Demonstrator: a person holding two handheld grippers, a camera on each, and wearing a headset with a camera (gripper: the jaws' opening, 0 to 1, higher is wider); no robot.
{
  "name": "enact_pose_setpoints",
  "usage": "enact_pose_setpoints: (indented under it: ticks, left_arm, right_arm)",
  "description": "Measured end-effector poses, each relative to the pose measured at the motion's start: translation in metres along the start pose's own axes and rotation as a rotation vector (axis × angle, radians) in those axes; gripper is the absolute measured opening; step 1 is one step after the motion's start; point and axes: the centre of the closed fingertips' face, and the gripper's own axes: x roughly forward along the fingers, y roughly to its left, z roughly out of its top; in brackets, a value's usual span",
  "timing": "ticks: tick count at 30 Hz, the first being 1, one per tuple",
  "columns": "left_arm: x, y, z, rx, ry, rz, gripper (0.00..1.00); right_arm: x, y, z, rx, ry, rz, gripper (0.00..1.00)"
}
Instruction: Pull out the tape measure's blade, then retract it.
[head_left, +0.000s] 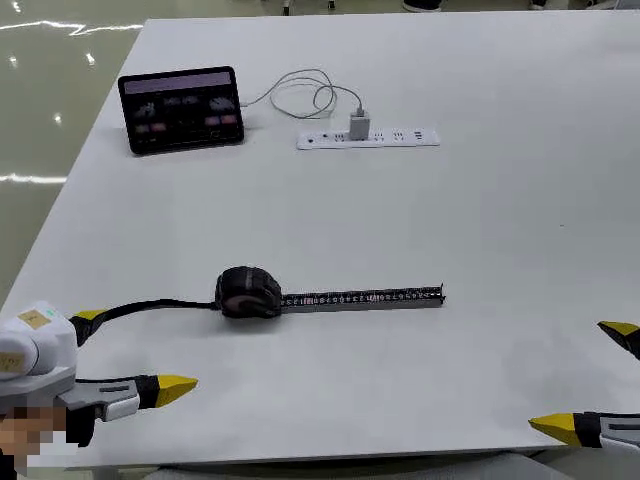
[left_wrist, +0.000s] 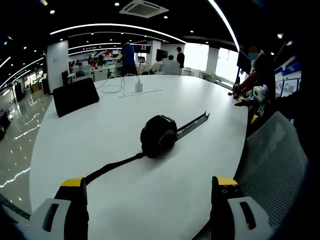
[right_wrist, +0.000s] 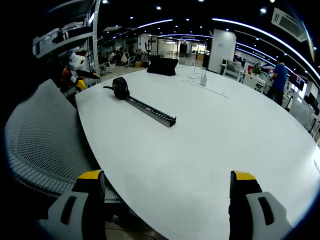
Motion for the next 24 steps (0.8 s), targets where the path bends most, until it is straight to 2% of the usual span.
enact_pose_setpoints:
  ticks: [12,24]
  left_arm:
    - [-0.0044,-0.0029,0.001,-0.021,-0.008,0.013,1.0]
    - [-0.0013,-0.0059,0.0058,-0.028,-0.022,0.015,1.0]
  right_arm:
    - [-0.0048,-0.0056,-0.0009,0.003,-0.01,-0.014,1.0]
    - [-0.0068,-0.0004,-0.0023,-0.002,-0.008,-0.002,1.0]
